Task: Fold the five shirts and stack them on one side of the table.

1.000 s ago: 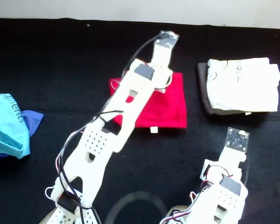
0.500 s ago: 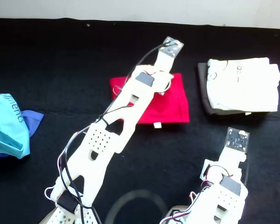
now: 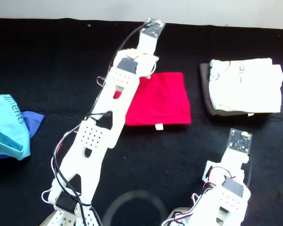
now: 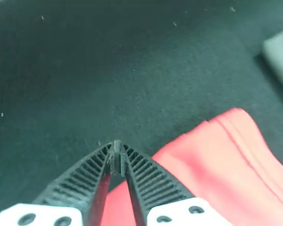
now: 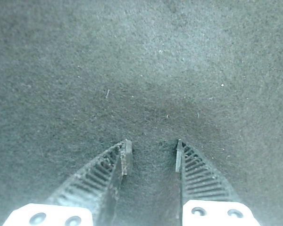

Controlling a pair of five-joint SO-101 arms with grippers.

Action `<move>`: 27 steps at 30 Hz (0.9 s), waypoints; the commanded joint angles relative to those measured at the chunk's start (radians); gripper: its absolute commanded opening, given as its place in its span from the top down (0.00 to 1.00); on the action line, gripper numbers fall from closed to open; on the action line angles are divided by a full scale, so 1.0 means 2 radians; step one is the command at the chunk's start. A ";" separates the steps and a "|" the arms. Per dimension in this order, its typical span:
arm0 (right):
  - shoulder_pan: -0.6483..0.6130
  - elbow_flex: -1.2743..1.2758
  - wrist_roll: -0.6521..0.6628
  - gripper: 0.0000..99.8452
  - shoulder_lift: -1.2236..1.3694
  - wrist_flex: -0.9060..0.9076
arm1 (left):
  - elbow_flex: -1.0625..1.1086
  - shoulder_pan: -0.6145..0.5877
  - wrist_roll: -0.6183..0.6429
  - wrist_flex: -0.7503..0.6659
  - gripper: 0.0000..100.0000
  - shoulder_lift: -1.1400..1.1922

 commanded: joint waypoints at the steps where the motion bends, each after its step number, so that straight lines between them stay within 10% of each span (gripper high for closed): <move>1: 0.001 0.007 0.005 0.84 -0.001 -0.008 | -0.098 -0.003 -0.003 0.111 0.99 -0.009; 11: -0.032 -0.129 0.003 0.84 0.003 0.057 | -0.166 -0.007 -0.003 0.367 0.99 -0.048; 20: -0.148 -0.293 -0.038 0.84 0.004 0.117 | -0.135 -0.036 -0.002 0.372 0.99 -0.178; 27: -0.213 -0.403 -0.041 0.84 0.086 0.123 | 0.126 -0.054 -0.002 0.371 0.99 -0.392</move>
